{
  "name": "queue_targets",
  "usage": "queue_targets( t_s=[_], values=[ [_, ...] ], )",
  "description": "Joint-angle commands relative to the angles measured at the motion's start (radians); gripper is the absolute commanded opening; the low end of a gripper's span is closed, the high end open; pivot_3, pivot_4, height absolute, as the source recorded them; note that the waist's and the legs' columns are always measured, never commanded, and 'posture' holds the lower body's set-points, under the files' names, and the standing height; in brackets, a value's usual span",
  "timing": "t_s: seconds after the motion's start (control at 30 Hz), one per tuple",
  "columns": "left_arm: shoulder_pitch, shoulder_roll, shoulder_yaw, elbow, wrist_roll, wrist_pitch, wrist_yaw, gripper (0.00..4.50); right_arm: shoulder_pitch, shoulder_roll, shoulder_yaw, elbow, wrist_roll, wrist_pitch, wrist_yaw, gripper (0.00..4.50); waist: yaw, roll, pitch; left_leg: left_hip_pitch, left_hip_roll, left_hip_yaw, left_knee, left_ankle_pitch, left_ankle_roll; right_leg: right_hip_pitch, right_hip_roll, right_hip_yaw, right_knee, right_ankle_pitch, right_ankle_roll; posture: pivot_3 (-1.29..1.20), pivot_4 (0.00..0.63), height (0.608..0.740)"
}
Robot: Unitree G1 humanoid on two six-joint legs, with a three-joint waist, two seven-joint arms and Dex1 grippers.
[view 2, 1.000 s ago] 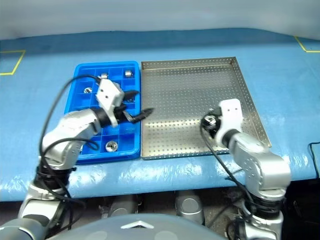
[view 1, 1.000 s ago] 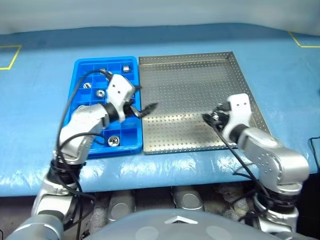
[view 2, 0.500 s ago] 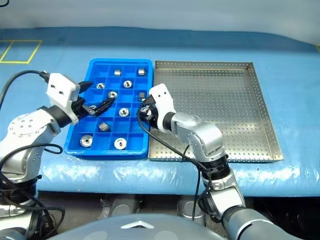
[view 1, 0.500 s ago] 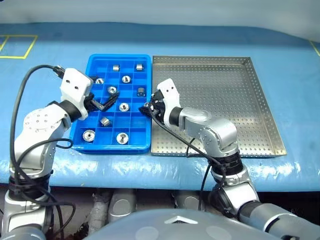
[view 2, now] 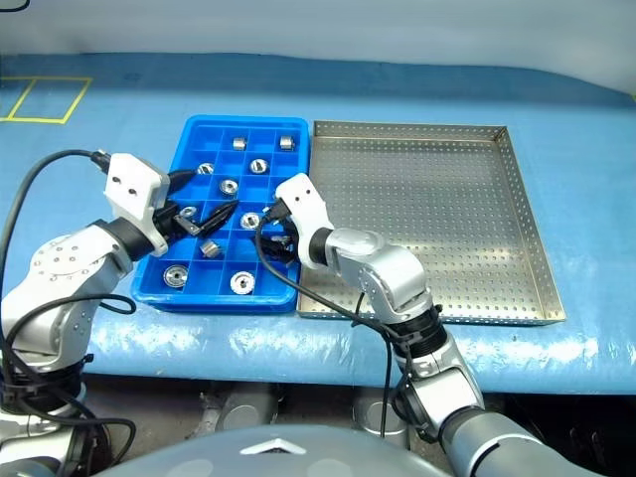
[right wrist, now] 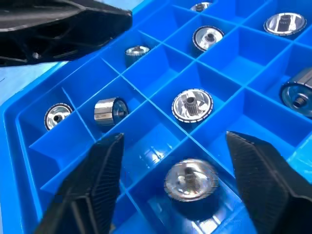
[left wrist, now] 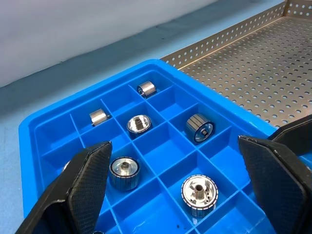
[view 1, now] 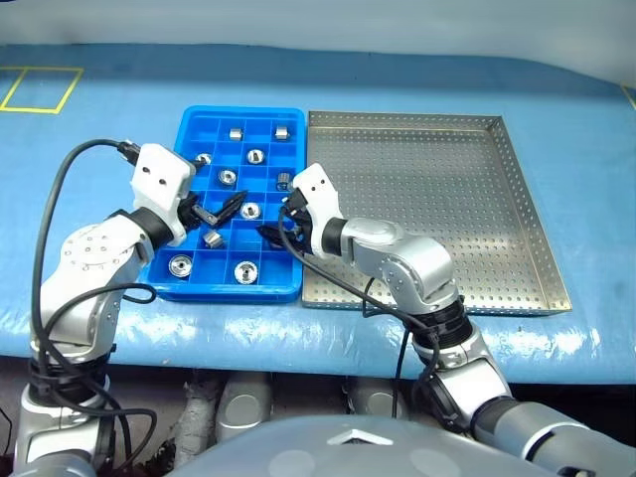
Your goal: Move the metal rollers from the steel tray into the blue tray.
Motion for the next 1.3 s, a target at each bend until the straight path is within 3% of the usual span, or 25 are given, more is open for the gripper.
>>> queue_targets(
  t_s=[0.03, 0.13, 0.23, 0.33, 0.47, 0.5, 0.67, 1.3],
  values=[
    [-0.026, -0.019, -0.022, -0.004, -0.012, -0.011, -0.004, 4.5, 0.009, 0.005, -0.037, -0.095, 0.005, -0.067, -0.003, 3.61, -0.001, 0.0, 0.0, 0.0, 0.0, 0.0, 0.0, 0.0, 0.0, 0.0, 0.0, 0.0, 0.0, 0.0, 0.0, 0.09, 0.15, 0.74],
    [-0.037, -0.066, -0.055, 0.006, -0.036, -0.021, -0.017, 4.5, 0.051, -0.018, -0.105, -0.171, 0.02, -0.096, -0.017, 3.61, 0.0, 0.0, 0.0, 0.0, 0.0, 0.0, 0.0, 0.0, 0.0, 0.0, 0.0, 0.0, 0.0, 0.0, 0.0, 0.06, 0.15, 0.74],
    [-0.043, -0.092, -0.122, 0.028, -0.015, -0.046, -0.032, 4.5, 0.138, -0.118, -0.192, -0.261, -0.014, -0.101, -0.041, 3.61, 0.0, -0.001, 0.0, -0.001, -0.001, 0.0, 0.0, 0.0, 0.0, 0.001, -0.001, 0.0, -0.001, 0.0, 0.0, 0.03, 0.15, 0.74],
    [-0.052, -0.107, -0.172, 0.046, -0.021, -0.071, -0.069, 4.5, 0.247, -0.212, -0.322, -0.336, 0.06, -0.061, 0.008, 3.61, -0.004, -0.001, 0.0, -0.001, -0.002, 0.0, 0.001, 0.0, 0.0, 0.002, -0.002, 0.0, -0.003, 0.0, 0.001, -0.01, 0.15, 0.74],
    [-0.069, -0.111, -0.212, 0.079, -0.01, -0.09, -0.097, 4.5, 0.362, -0.345, -0.39, -0.375, 0.085, -0.068, 0.079, 4.47, -0.027, 0.0, 0.0, 0.0, -0.001, 0.0, 0.0, 0.0, 0.001, 0.002, -0.001, 0.0, -0.003, 0.0, 0.001, -0.03, 0.15, 0.74],
    [-0.074, -0.111, -0.216, 0.088, -0.009, -0.093, -0.103, 4.5, 0.375, -0.362, -0.404, -0.379, 0.095, -0.07, 0.088, 4.47, -0.037, 0.0, 0.0, 0.0, -0.001, 0.0, 0.0, 0.0, 0.001, 0.002, 0.0, 0.001, -0.002, -0.002, 0.003, -0.05, 0.15, 0.74],
    [-0.087, -0.114, -0.226, 0.119, -0.007, -0.112, -0.125, 4.5, 0.369, -0.372, -0.446, -0.363, 0.119, -0.094, 0.081, 4.47, -0.066, 0.0, 0.0, 0.002, 0.001, 0.001, 0.001, 0.0, 0.001, 0.002, 0.002, 0.002, 0.002, -0.003, 0.005, -0.05, 0.15, 0.74],
    [-0.088, -0.116, -0.224, 0.138, 0.032, -0.112, -0.101, 4.5, 0.296, -0.327, -0.377, -0.318, 0.097, -0.156, 0.048, 4.47, -0.047, 0.0, 0.0, 0.001, 0.0, 0.001, 0.004, 0.0, 0.001, 0.002, 0.001, 0.002, 0.001, -0.002, 0.006, -0.01, 0.15, 0.74]
  ],
)
